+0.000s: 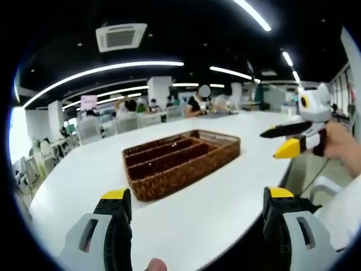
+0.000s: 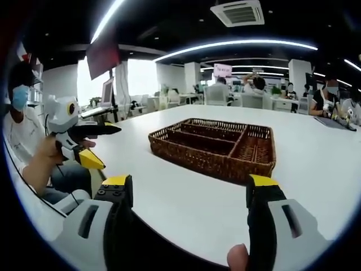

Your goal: Arrange the knives, forks, and spoons in their matching storage slots by inserting each utensil handle-first until every utensil is classified and aligned in the correct compartment

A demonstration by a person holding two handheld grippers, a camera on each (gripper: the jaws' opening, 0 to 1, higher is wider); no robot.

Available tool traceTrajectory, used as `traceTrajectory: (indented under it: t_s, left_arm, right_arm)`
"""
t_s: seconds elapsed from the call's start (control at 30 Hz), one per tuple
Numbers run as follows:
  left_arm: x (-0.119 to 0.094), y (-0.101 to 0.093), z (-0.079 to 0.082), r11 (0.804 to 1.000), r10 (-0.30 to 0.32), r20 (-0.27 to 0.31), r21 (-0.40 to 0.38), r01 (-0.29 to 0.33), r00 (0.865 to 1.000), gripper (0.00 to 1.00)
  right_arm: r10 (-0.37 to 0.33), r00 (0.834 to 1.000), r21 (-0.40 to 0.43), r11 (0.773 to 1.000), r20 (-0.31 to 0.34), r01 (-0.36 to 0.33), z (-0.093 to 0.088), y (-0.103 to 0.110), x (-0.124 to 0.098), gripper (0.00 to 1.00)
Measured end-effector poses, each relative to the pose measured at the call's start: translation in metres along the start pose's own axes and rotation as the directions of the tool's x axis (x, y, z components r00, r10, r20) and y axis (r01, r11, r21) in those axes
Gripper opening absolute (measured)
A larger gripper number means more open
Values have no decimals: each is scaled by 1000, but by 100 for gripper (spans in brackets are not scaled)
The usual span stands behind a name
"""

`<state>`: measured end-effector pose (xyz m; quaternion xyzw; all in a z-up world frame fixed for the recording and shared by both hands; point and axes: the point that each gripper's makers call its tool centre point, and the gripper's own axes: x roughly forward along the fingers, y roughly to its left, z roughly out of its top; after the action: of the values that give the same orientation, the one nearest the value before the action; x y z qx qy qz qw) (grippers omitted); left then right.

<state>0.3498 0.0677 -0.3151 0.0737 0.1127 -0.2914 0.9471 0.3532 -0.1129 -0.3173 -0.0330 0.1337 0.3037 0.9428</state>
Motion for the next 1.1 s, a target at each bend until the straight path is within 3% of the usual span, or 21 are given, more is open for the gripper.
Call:
traceTrajectory:
  t_s: [1.1]
  left_arm:
    - [1,2,-1,1000,-1,1,-4,1,1000,97]
  right_arm:
    - [-5,1000,6,1000,12,5,2,-1,-1,84]
